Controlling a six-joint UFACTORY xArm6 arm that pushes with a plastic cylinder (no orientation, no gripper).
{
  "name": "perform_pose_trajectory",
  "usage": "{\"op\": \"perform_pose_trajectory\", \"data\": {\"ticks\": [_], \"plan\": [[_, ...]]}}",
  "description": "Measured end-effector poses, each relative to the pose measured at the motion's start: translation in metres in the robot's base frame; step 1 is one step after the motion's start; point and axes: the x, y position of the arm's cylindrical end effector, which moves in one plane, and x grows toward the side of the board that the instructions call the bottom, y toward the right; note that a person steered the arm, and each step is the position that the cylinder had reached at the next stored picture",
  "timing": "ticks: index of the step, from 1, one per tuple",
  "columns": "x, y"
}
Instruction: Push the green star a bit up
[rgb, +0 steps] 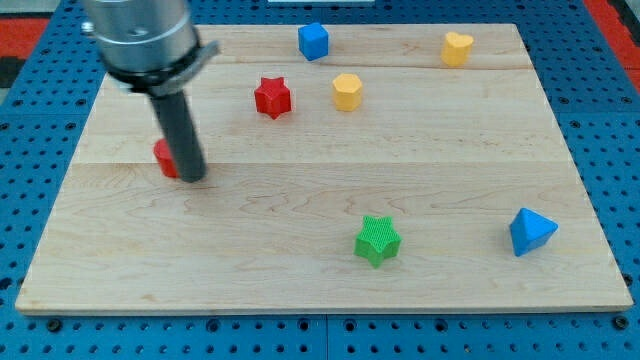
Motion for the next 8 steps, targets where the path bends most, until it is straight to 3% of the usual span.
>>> {"op": "perform_pose_trajectory", "data": {"ticks": [1,4,8], "plan": [[-0.001,-0.043],[-0.001,0.065],[-0.001,0.104]]}}
